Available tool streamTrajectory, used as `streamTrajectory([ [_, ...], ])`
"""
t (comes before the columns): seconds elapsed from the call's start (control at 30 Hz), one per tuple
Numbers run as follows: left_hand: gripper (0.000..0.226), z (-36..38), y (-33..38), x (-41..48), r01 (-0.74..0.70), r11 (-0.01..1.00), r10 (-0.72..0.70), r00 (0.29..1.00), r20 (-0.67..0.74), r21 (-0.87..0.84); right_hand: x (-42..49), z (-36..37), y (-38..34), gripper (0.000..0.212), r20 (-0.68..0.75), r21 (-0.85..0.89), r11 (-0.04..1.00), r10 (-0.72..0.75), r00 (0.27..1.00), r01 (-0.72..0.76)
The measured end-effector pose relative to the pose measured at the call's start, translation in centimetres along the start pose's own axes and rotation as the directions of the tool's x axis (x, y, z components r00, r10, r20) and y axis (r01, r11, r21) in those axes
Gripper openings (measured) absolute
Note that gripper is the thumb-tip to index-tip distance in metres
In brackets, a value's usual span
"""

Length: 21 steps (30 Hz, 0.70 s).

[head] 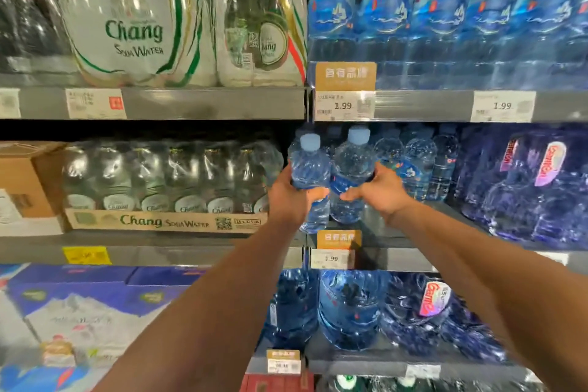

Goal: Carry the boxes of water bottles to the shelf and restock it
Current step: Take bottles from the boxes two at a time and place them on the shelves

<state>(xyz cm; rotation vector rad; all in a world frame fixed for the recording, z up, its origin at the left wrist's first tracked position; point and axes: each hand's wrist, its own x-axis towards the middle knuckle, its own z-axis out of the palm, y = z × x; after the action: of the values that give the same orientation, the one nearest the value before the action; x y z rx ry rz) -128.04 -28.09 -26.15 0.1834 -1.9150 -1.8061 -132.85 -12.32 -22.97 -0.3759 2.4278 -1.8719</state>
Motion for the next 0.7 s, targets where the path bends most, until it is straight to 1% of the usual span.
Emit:
streamTrajectory([
  [0.07,0.049,0.2,-0.7,0.5,0.02,1.0,-0.02,1.0,0.009,-0.008,1.0,0.1,0.7,0.06,0.036,0.005,0.999,0.044,0.998,-0.045],
  [0.17,0.056,0.4,-1.1,1.3,0.058,0.998,-0.058,0.998,0.003,0.01,2.3,0.6,2.1,0.075,0.039,-0.024,0.99,0.138,0.99,-0.137],
  [0.27,0.059,0.5,-0.9,1.7,0.086,0.993,-0.087,0.996,0.018,0.075,3.3,0.6,2.7,0.069,0.053,0.036,0.978,0.202,0.978,-0.204],
  [0.3,0.061,0.6,-1.1,1.9,0.097,0.992,-0.098,0.995,0.012,0.084,3.6,0.5,2.8,0.072,0.065,0.067,0.973,0.215,0.975,-0.219],
  [0.37,0.073,0.9,-1.8,1.8,0.104,0.992,-0.103,0.994,-0.023,0.077,3.9,0.4,3.1,0.078,0.078,0.12,0.966,0.222,0.972,-0.23],
  [0.4,0.074,0.9,-2.1,1.8,0.077,0.994,-0.075,0.997,-0.035,0.073,3.8,0.4,3.1,0.074,0.08,0.123,0.966,0.22,0.972,-0.229],
  [0.43,0.072,1.0,-2.3,1.7,0.055,0.995,-0.052,0.998,-0.042,0.078,3.8,0.3,3.2,0.064,0.091,0.135,0.963,0.223,0.97,-0.234],
  [0.5,0.072,1.0,-3.0,1.5,0.056,0.995,-0.053,0.998,-0.047,0.08,3.5,0.0,3.4,0.043,0.107,0.151,0.959,0.226,0.968,-0.241],
  [0.57,0.065,0.7,-3.1,1.2,0.036,0.99,-0.032,0.999,-0.035,0.134,3.4,-0.1,3.5,0.037,0.135,0.17,0.965,0.178,0.975,-0.2],
  [0.6,0.061,0.6,-3.1,1.0,0.01,0.985,-0.004,0.999,-0.036,0.17,3.3,-0.1,3.6,0.042,0.141,0.163,0.97,0.16,0.977,-0.182],
  [0.67,0.058,0.7,-2.9,0.7,0.006,0.977,0.006,0.999,-0.054,0.214,3.5,0.1,4.1,0.063,0.153,0.164,0.968,0.166,0.974,-0.191],
  [0.7,0.058,0.8,-2.7,0.5,0.02,0.97,-0.005,0.998,-0.062,0.243,3.2,0.3,4.0,0.065,0.151,0.125,0.973,0.176,0.973,-0.196],
])
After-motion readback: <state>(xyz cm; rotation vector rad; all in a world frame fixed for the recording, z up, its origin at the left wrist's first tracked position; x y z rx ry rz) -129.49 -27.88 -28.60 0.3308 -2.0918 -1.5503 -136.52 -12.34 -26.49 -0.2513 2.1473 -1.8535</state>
